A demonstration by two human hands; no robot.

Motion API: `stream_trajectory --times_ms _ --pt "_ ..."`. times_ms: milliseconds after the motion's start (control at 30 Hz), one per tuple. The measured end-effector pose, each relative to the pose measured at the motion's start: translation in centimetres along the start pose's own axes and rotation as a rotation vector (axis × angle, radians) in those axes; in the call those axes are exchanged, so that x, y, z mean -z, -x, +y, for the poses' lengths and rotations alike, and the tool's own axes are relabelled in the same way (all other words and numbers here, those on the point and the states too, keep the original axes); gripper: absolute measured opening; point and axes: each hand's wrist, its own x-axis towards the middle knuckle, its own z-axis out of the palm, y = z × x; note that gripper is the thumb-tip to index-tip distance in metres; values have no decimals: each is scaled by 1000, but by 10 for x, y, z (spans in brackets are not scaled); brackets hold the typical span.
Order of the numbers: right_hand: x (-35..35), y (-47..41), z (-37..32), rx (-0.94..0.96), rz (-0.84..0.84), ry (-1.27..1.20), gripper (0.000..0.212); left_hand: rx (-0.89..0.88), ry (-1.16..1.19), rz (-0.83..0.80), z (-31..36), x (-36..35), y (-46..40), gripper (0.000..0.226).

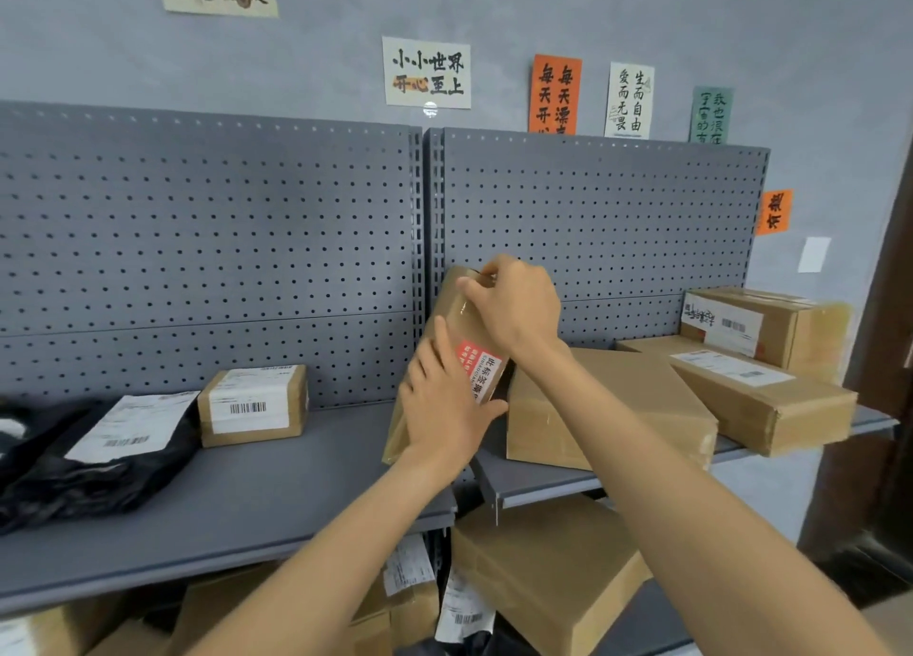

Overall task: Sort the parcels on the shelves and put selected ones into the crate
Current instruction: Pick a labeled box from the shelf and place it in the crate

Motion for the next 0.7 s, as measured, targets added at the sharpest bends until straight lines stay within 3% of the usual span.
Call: stream_trajectory --times_ms 200,300,400,567,700 --pt "-3 8 -9 11 17 -282 35 102 96 62 -17 6 -8 126" --pt "-1 8 -3 -99 25 -469 49 54 194 75 -30 29 -19 127" --pt "-11 9 10 -274 -75 -560 57 97 283 25 -44 62 -37 122" --pt "-47 37 28 -561 -293 -671 67 258 688 -1 -73 99 -52 65" --pt "-76 62 23 -644 -353 -793 63 329 796 -37 -94 107 -52 59"
